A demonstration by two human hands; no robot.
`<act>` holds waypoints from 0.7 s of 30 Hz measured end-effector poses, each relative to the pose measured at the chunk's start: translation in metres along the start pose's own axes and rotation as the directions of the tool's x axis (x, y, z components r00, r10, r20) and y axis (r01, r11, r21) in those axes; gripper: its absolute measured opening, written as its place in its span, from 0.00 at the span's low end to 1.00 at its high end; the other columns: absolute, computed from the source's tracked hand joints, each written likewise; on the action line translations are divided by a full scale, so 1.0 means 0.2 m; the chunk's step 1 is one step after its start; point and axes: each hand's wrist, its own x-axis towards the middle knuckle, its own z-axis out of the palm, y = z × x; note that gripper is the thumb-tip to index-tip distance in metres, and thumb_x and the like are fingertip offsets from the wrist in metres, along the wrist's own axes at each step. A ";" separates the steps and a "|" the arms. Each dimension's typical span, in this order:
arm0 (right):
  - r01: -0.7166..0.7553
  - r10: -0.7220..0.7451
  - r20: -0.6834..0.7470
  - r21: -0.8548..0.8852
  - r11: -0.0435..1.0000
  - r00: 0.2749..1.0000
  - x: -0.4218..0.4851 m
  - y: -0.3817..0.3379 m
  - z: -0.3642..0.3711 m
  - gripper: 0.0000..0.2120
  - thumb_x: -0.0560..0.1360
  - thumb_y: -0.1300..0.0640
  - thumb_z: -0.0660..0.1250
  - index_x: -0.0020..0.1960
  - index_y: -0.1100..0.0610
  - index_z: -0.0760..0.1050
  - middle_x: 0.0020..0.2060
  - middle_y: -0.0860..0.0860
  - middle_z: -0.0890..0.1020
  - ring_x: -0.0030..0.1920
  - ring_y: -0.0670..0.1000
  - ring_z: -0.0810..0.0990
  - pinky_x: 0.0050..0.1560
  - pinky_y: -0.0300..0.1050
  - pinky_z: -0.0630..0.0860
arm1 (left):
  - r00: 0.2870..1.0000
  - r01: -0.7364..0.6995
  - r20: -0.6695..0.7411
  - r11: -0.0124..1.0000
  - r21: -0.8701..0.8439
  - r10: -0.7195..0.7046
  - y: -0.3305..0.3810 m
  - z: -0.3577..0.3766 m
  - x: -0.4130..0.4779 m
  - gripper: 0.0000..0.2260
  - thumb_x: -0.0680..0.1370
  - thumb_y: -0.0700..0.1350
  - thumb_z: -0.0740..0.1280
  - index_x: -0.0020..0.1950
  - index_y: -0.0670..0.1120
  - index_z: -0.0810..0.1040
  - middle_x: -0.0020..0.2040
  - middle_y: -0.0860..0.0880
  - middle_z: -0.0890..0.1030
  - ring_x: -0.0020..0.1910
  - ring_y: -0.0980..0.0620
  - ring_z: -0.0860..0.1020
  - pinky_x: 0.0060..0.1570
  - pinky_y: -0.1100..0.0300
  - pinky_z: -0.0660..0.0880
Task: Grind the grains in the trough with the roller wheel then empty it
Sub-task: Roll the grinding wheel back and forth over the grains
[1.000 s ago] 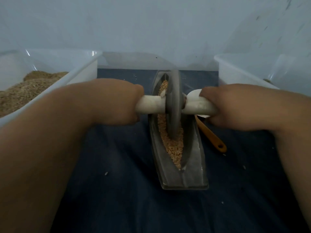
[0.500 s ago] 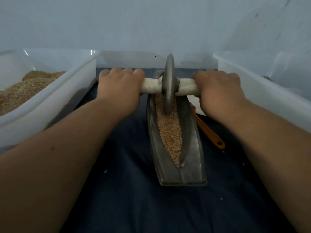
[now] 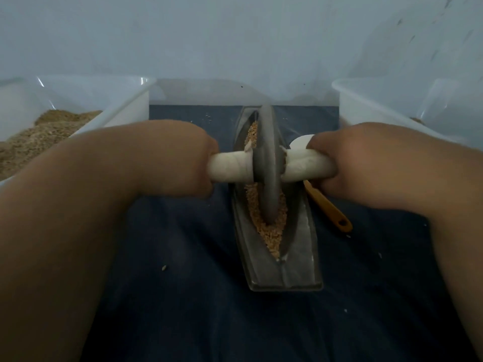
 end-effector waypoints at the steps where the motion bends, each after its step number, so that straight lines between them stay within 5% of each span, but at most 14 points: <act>1: -0.007 0.007 -0.004 0.018 1.000 1.000 0.00 0.00 0.00 0.09 0.68 0.51 0.70 0.42 0.45 0.69 0.31 0.45 0.74 0.31 0.45 0.72 0.29 0.41 0.65 | 1.000 -0.004 0.006 1.000 0.015 0.004 0.01 0.00 -0.02 0.11 0.61 0.61 0.68 0.32 0.58 0.68 0.29 0.55 0.74 0.29 0.60 0.72 0.31 0.61 0.70; 6: -0.067 0.068 -0.037 0.014 0.998 0.997 0.08 0.02 0.10 0.09 0.69 0.58 0.67 0.47 0.48 0.73 0.35 0.47 0.76 0.34 0.49 0.74 0.35 0.45 0.74 | 0.989 0.093 -0.118 0.996 0.011 -0.091 0.03 0.04 0.06 0.10 0.64 0.56 0.68 0.32 0.55 0.68 0.31 0.56 0.72 0.29 0.57 0.70 0.35 0.55 0.76; 10: -0.178 0.162 -0.239 -0.044 0.983 0.957 0.21 0.04 0.20 0.14 0.68 0.63 0.65 0.53 0.52 0.74 0.44 0.52 0.76 0.41 0.55 0.73 0.39 0.48 0.67 | 0.898 0.209 -0.394 0.978 -0.008 -0.196 0.06 0.12 0.19 0.04 0.71 0.51 0.66 0.40 0.54 0.71 0.36 0.54 0.69 0.34 0.50 0.70 0.32 0.57 0.66; 12: -0.230 0.209 -0.321 -0.028 0.973 0.924 0.25 0.03 0.24 0.23 0.70 0.62 0.64 0.65 0.56 0.71 0.57 0.57 0.73 0.55 0.60 0.70 0.53 0.54 0.66 | 0.859 0.228 -0.463 0.973 -0.033 -0.217 0.06 0.15 0.23 0.07 0.72 0.50 0.67 0.49 0.52 0.77 0.43 0.50 0.75 0.42 0.46 0.75 0.35 0.56 0.65; 14: -0.238 0.233 -0.358 0.029 0.971 0.904 0.26 0.01 0.27 0.31 0.72 0.61 0.64 0.74 0.59 0.62 0.68 0.61 0.66 0.68 0.64 0.60 0.71 0.59 0.52 | 0.848 0.241 -0.471 0.968 -0.065 -0.242 0.05 0.17 0.25 0.12 0.73 0.50 0.68 0.55 0.52 0.77 0.50 0.48 0.76 0.48 0.44 0.77 0.37 0.55 0.65; 16: -0.165 0.156 -0.393 0.010 0.986 0.906 0.26 -0.01 0.27 0.31 0.74 0.62 0.62 0.76 0.63 0.58 0.72 0.62 0.63 0.72 0.65 0.58 0.75 0.59 0.45 | 0.858 0.224 -0.453 0.970 -0.097 -0.244 0.04 0.19 0.24 0.14 0.73 0.50 0.68 0.58 0.53 0.76 0.53 0.48 0.76 0.50 0.44 0.77 0.37 0.54 0.66; 19: -0.066 0.056 -0.328 -0.022 0.998 0.943 0.24 -0.02 0.22 0.27 0.74 0.62 0.62 0.73 0.60 0.66 0.66 0.60 0.73 0.64 0.63 0.71 0.68 0.58 0.65 | 0.882 0.169 -0.426 0.979 -0.115 -0.202 0.03 0.18 0.22 0.18 0.73 0.53 0.68 0.62 0.54 0.72 0.56 0.49 0.76 0.51 0.45 0.77 0.39 0.53 0.70; 21: -0.086 0.076 -0.266 -0.024 0.996 0.961 0.21 -0.01 0.16 0.16 0.71 0.59 0.66 0.58 0.52 0.74 0.48 0.54 0.79 0.46 0.57 0.76 0.44 0.51 0.74 | 0.905 0.133 -0.397 0.987 -0.086 -0.156 0.03 0.14 0.18 0.15 0.72 0.55 0.68 0.57 0.55 0.72 0.50 0.51 0.77 0.44 0.46 0.77 0.37 0.54 0.71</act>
